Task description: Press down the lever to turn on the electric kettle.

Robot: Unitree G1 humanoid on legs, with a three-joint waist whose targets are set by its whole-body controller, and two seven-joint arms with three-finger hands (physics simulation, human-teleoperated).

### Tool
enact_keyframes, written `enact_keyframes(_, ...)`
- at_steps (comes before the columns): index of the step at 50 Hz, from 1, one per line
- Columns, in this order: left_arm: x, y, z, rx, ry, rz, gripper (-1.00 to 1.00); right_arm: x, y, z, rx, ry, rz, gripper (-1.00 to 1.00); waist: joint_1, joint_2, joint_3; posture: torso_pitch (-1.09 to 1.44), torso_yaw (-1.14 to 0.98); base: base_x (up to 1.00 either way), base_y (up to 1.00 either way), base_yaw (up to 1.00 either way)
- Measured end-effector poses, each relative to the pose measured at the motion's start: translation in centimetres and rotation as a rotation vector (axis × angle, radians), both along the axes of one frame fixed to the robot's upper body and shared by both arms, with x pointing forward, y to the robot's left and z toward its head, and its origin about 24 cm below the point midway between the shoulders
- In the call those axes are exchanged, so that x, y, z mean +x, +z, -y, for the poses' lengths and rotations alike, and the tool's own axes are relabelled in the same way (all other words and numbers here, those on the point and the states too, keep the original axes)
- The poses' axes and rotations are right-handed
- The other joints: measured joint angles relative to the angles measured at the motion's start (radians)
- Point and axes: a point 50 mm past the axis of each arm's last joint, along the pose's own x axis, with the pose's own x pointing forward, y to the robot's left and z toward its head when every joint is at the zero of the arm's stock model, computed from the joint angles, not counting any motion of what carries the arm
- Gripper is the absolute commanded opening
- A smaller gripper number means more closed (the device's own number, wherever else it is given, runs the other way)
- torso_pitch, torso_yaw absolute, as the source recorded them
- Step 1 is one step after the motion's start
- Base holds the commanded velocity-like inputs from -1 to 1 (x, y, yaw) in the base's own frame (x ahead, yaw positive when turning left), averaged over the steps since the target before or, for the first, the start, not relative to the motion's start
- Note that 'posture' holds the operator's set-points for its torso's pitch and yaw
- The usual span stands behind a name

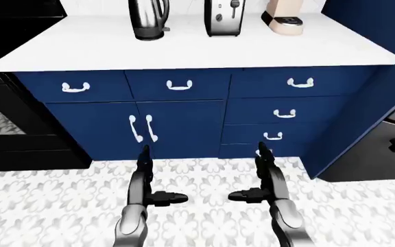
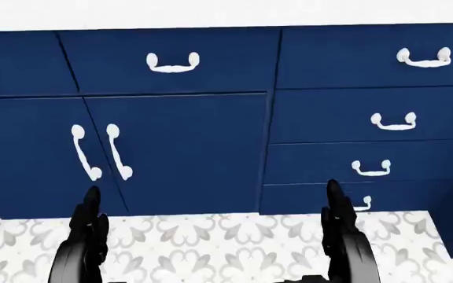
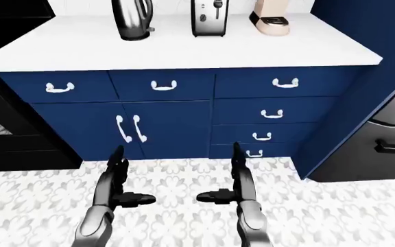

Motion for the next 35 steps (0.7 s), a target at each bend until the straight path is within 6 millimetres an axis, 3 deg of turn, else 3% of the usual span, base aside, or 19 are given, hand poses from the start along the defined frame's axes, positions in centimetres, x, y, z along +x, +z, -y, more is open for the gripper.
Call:
enact_keyframes(1, 0.2, 0.4, 0.0, 0.0, -0.002, 0.02, 1.0, -0.2, 0.6, 0.1, 0.014, 0.007, 0.022, 1.0, 0.001, -0.003, -0.01, 0.0, 0.0, 0.0, 0.0, 0.0)
enact_keyframes(3, 0.8, 1.9, -0.2, 0.006, 0.004, 0.1, 1.0, 0.0, 2.9, -0.2, 0.031, 0.04, 0.128, 1.0, 0.002, -0.004, -0.059, 0.0, 0.0, 0.0, 0.0, 0.0)
enact_keyframes(5, 1.0, 2.1, -0.2, 0.006, 0.006, 0.12, 1.0, 0.3, 3.6, -0.6, 0.038, 0.058, 0.17, 1.0, 0.004, -0.01, -0.041, 0.0, 0.0, 0.0, 0.0, 0.0)
enact_keyframes(7, 0.7, 1.5, -0.1, 0.004, 0.003, 0.093, 1.0, 0.2, 3.2, -0.6, 0.031, 0.059, 0.155, 1.0, 0.005, -0.01, -0.055, 0.0, 0.0, 0.0, 0.0, 0.0)
enact_keyframes(12, 0.4, 1.1, -0.2, 0.014, 0.005, 0.066, 1.0, -0.3, 2.9, -0.3, 0.002, 0.048, 0.131, 1.0, 0.006, -0.005, -0.054, 0.0, 0.0, 0.0, 0.0, 0.0)
enact_keyframes(23, 0.1, 5.4, 0.1, 0.026, -0.007, 0.193, 1.0, -0.5, 5.5, 0.0, -0.041, 0.02, 0.229, 1.0, 0.007, -0.003, -0.074, 0.0, 0.0, 0.0, 0.0, 0.0)
enact_keyframes(35, 0.1, 6.8, -0.2, 0.062, -0.002, 0.202, 1.0, -0.4, 8.5, 0.4, -0.063, 0.002, 0.341, 1.0, 0.006, -0.003, -0.068, 0.0, 0.0, 0.0, 0.0, 0.0)
